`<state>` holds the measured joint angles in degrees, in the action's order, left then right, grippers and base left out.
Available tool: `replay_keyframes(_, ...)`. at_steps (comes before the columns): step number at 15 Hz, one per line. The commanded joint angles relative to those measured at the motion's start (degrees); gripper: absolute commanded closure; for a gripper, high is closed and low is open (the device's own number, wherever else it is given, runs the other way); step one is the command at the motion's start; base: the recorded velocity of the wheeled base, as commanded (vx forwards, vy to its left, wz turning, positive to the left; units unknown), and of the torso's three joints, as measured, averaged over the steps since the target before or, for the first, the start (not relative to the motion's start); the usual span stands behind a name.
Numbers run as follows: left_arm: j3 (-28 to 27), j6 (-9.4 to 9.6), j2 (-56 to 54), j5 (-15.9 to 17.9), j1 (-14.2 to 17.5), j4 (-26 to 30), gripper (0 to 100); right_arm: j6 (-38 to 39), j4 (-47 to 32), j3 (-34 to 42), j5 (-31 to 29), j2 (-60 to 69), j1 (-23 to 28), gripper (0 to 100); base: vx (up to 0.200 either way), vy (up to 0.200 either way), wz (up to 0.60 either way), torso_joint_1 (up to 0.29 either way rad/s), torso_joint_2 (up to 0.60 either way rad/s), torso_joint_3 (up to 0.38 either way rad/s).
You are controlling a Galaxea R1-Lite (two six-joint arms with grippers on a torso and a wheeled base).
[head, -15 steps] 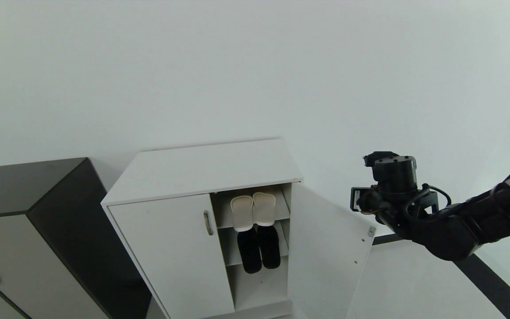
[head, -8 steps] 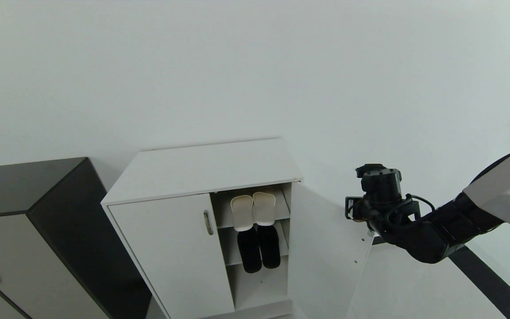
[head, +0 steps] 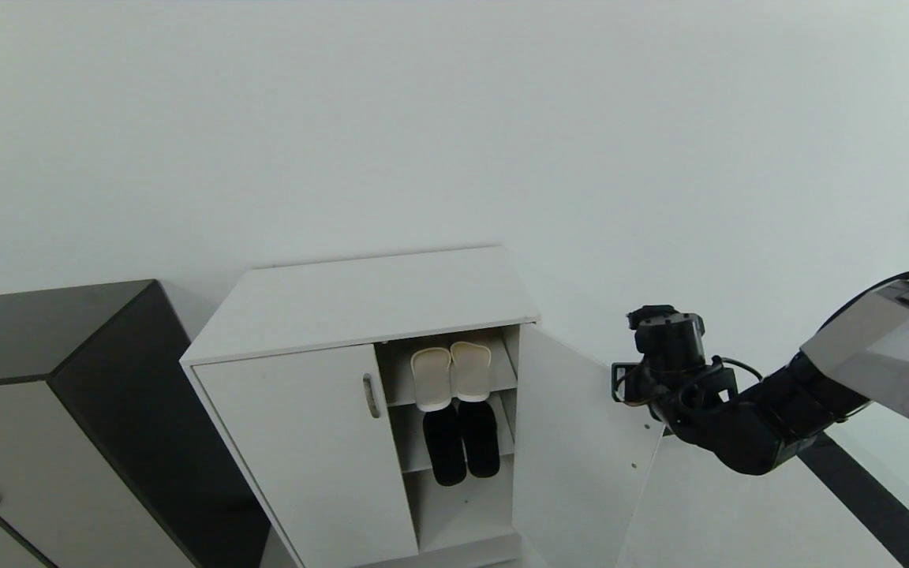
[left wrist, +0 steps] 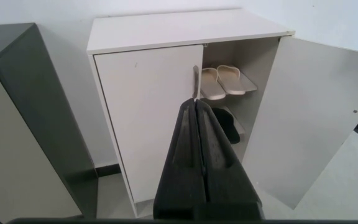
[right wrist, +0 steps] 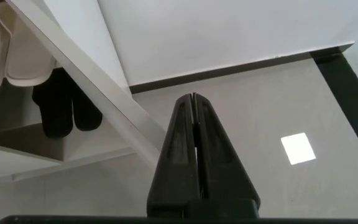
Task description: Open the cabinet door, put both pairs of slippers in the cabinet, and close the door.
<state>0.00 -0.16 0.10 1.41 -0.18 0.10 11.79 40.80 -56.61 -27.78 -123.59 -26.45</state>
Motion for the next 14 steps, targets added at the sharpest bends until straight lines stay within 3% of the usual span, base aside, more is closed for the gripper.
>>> replay_keyframes(1,0.0,-0.02,-0.01,-0.01,0.01,-0.01,100,-0.1,-0.02,0.89,-0.08,0.37,-0.88,100,0.0,0.0,0.0,0.0,0.0,0.0)
replay_keyframes(3,0.0,-0.02,-0.01,-0.01,0.01,-0.01,100,-0.19,0.07,1.77,-0.08,1.24,-2.2,100,0.0,0.0,0.0,0.0,0.0,0.0)
replay_keyframes(9,0.0,-0.02,-0.01,-0.01,0.01,-0.01,100,-0.19,0.68,8.36,-0.78,7.05,-12.92,100,0.0,0.0,0.0,0.0,0.0,0.0)
replay_keyframes(14,0.0,-0.02,-0.01,-0.01,0.01,0.08,100,-0.01,0.68,11.17,1.06,10.91,-17.49,100,0.0,0.0,0.0,0.0,0.0,0.0)
